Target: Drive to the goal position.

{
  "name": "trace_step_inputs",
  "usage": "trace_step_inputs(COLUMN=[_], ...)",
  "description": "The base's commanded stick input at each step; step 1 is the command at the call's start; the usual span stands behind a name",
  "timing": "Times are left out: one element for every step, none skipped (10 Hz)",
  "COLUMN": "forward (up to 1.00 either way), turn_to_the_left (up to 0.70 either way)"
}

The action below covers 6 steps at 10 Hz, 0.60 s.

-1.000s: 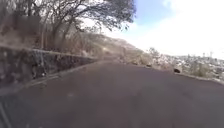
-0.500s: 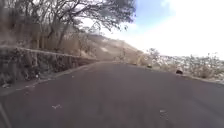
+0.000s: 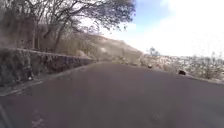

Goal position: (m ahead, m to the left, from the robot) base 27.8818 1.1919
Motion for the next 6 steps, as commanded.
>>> trace_step_inputs(forward=[0.70, 0.70, 0.70, 0.70, 0.70, 0.70], turn_to_the_left=[0.00, 0.00, 0.00, 0.00, 0.00, 0.00])
